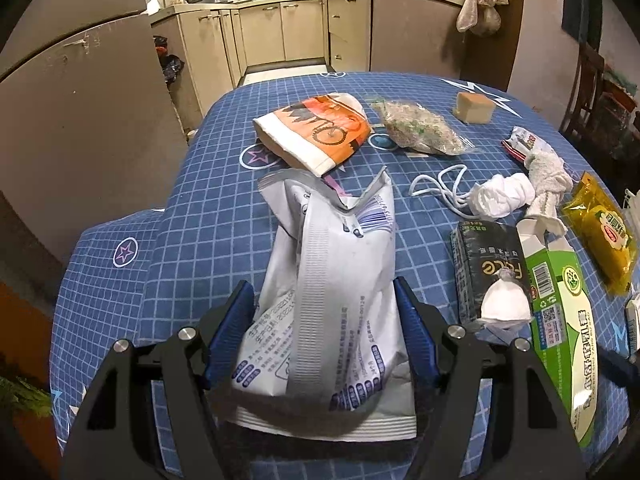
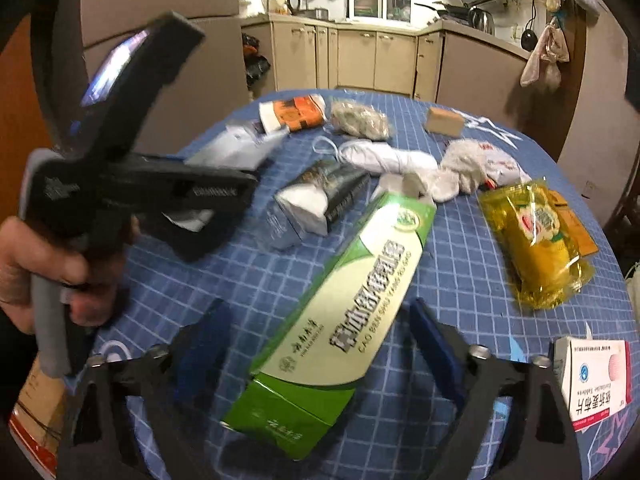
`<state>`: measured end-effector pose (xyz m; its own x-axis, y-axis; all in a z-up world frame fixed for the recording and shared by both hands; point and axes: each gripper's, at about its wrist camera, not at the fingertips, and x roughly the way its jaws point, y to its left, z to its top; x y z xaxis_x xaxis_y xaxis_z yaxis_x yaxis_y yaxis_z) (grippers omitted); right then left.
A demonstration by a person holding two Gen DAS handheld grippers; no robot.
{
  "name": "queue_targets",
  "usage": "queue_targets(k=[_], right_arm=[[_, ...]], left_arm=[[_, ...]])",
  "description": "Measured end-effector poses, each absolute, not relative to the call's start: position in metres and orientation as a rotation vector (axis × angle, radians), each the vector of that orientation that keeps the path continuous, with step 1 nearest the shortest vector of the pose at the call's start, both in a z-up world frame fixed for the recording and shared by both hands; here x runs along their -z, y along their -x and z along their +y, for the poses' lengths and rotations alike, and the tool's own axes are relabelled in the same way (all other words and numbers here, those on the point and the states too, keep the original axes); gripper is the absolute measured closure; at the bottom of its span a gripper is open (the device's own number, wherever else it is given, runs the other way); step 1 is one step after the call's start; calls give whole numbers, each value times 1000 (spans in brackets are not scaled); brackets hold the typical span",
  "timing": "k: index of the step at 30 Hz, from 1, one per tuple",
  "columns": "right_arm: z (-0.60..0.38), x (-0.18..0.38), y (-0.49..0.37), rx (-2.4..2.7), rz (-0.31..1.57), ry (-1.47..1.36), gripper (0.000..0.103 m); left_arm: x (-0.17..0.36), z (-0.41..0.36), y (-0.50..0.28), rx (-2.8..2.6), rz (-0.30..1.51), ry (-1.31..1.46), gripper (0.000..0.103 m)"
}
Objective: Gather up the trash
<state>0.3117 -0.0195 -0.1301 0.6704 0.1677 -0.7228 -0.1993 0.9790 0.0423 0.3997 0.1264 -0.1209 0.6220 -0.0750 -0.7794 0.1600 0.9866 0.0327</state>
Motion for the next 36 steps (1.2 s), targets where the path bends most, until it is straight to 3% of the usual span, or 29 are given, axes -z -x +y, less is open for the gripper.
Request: queue_targets(k=[8, 26, 29, 31, 33, 36], right_arm=[[-31, 130, -310, -190, 806, 48, 52], [-45, 123, -301, -199, 787, 33, 61], [-46, 126, -302, -193, 807, 51, 61], [-50, 128, -301, -192, 814, 25, 55], [-56, 122, -295, -229, 796, -28, 31], [-64, 102, -274, -253, 702, -48, 9]], left_arm=[[119, 128, -395, 92, 882, -118, 37], [116, 123, -389, 78, 861, -159, 50], [115, 120, -387, 104, 872, -152, 48], [116, 115, -385, 98, 870, -176, 46], [116, 116, -381, 98, 879, -178, 42], [105, 125, -367, 55, 851, -165, 29]])
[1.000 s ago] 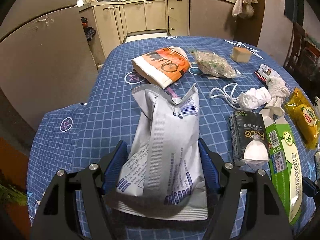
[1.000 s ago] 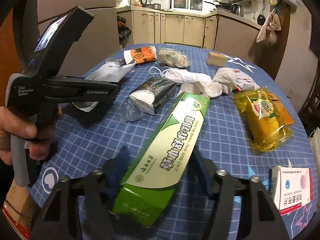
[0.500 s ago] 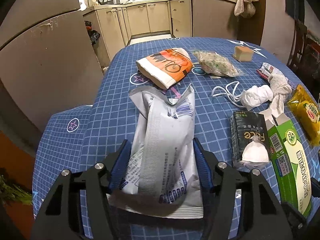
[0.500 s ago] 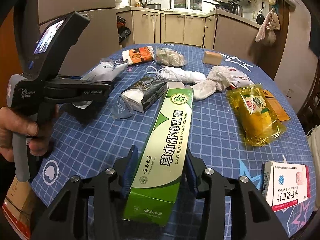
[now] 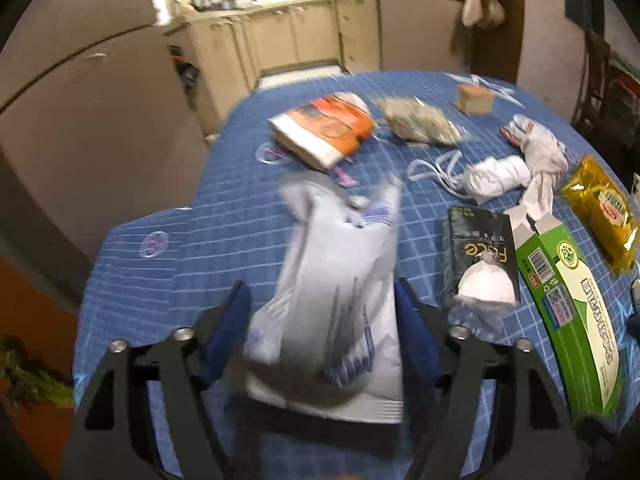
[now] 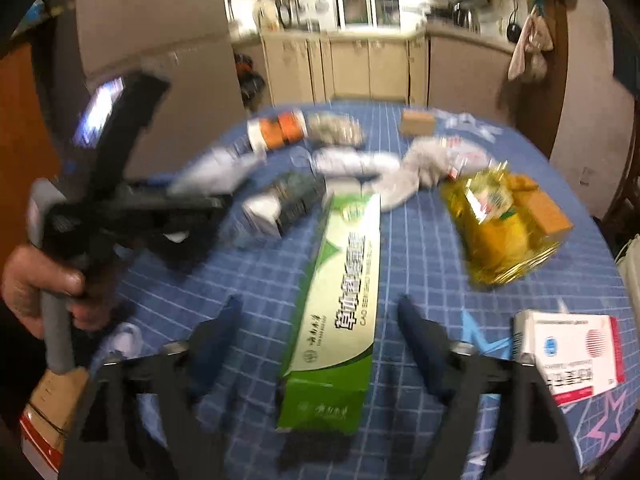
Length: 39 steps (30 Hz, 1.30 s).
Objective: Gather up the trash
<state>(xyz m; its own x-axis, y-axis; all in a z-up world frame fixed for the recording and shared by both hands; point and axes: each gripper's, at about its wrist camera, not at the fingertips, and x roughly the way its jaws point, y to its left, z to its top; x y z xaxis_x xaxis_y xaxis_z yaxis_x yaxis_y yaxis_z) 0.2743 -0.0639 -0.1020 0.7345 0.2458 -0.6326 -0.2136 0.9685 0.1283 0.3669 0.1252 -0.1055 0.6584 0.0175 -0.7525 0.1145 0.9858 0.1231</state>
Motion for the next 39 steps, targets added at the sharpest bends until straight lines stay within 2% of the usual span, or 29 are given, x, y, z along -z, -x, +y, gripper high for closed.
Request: queue_targets(k=[2, 6, 8, 11, 16, 24, 39], right_arm=[[-70, 91, -264, -242, 657, -40, 5], [-86, 63, -236, -163, 524, -5, 5], [-92, 48, -221, -82, 436, 36, 5], [-98, 38, -208, 59, 401, 90, 5], [-118, 40, -208, 82, 472, 63, 5], [-128, 46, -187, 110, 550, 32, 5], [-131, 25, -113, 90, 449, -67, 5]], left_arm=[[89, 133, -350, 4, 759, -162, 21], [49, 146, -312, -80, 546, -149, 7], [28, 148, -288, -92, 424, -130, 5], [8, 148, -266, -65, 335, -74, 5], [7, 146, -245, 1, 320, 74, 5], [15, 134, -213, -15, 371, 89, 5], [15, 119, -155, 43, 425, 78, 5]])
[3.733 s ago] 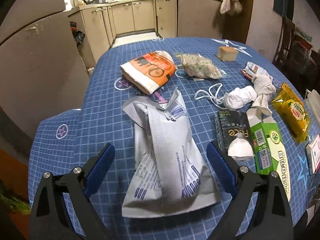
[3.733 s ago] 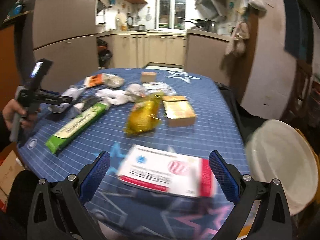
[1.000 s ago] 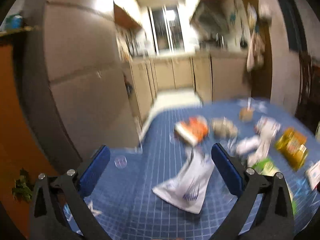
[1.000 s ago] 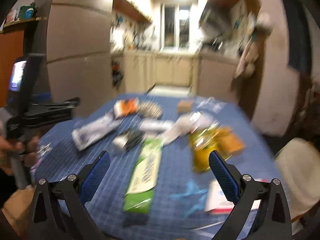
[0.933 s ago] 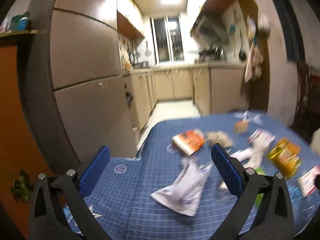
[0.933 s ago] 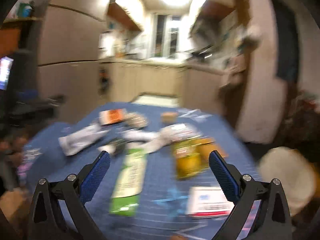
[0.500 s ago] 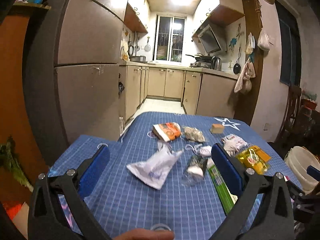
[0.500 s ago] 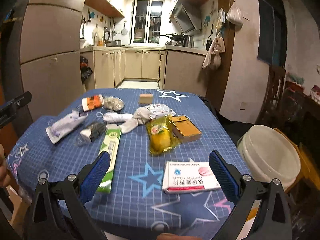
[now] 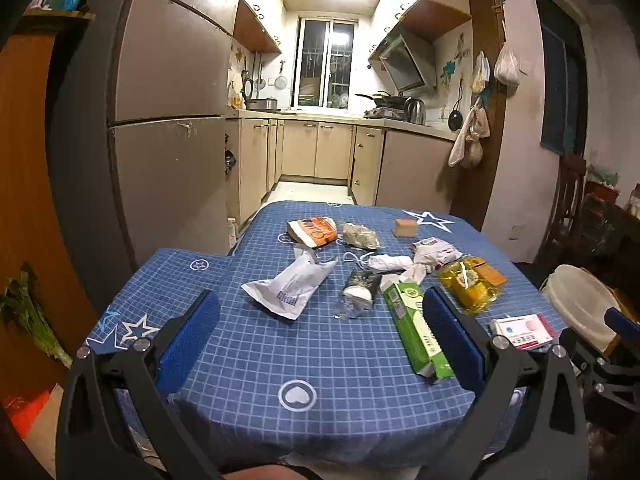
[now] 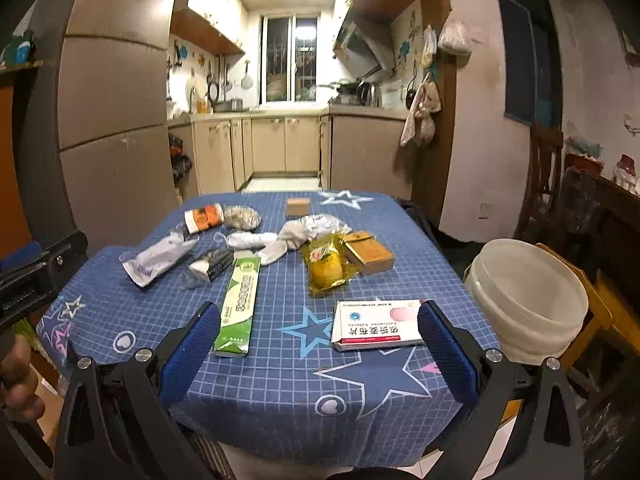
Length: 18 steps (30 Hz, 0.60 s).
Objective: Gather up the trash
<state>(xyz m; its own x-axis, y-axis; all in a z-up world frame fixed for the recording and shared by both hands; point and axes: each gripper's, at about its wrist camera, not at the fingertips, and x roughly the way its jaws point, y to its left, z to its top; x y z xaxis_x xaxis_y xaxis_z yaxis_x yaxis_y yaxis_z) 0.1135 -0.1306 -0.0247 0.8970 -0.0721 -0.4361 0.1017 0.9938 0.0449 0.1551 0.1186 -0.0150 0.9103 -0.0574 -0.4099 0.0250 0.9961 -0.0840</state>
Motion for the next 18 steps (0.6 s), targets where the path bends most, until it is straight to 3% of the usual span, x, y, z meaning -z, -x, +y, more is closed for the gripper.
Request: queue_targets(k=[18], right_arm=[[-131, 5, -47, 123, 405, -70, 5]], left_arm=[[7, 96, -97, 25, 408, 2, 5]])
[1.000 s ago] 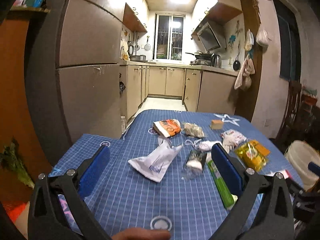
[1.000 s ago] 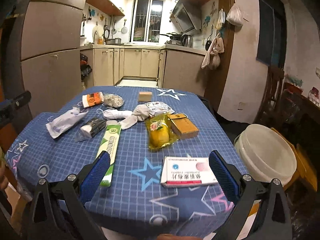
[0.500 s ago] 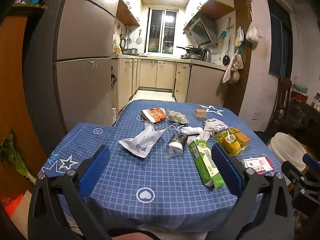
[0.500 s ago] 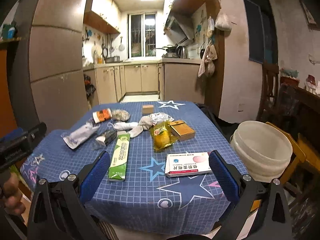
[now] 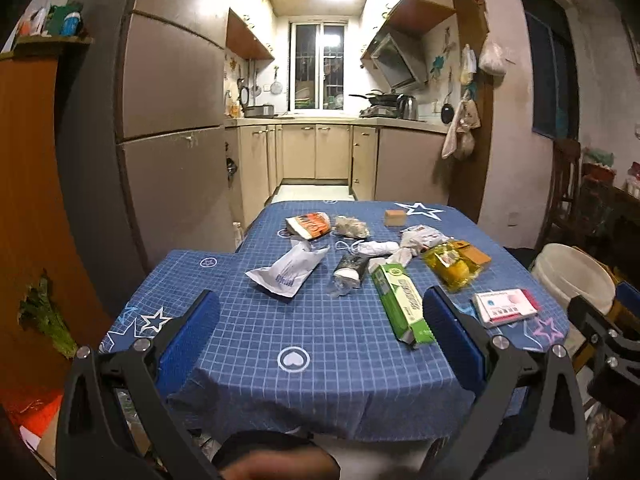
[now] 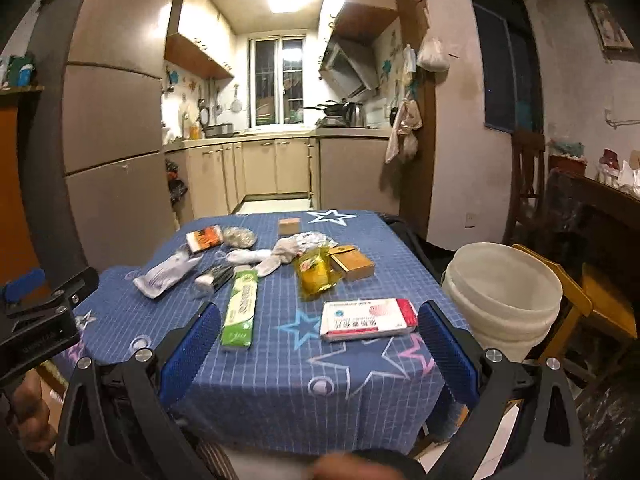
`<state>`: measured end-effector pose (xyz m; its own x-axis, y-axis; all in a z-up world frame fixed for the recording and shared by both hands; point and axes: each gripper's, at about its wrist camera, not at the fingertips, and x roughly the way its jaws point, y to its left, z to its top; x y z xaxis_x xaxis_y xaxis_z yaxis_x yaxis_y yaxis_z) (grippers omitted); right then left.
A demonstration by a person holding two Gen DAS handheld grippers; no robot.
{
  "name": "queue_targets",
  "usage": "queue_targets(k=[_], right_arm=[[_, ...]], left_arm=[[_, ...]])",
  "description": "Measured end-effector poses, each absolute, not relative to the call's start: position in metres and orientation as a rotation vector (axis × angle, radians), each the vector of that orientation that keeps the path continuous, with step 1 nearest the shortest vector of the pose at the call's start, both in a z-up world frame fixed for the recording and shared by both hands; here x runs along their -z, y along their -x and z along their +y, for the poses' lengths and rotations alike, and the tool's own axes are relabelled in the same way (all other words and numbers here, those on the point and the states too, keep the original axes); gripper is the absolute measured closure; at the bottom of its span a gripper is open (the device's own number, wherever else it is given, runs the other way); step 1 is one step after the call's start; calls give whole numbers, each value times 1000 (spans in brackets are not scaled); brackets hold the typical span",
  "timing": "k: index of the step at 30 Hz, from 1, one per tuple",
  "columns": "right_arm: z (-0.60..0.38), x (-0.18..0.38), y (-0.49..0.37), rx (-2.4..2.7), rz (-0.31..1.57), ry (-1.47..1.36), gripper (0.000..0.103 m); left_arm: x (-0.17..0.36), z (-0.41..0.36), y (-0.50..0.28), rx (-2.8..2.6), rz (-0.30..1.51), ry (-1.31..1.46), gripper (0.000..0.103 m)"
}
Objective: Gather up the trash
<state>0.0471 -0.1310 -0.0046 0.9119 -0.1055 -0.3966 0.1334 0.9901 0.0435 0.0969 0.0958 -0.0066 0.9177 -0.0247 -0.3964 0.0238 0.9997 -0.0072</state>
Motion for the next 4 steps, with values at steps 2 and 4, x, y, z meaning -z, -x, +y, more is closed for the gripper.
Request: queue_targets(k=[2, 4], right_arm=[[-129, 3, -37, 117, 413, -70, 5], [-127, 1, -26, 110, 421, -78, 5]], left_arm=[[4, 97, -85, 0, 387, 1, 5], [-1, 99, -73, -7, 371, 14, 5]])
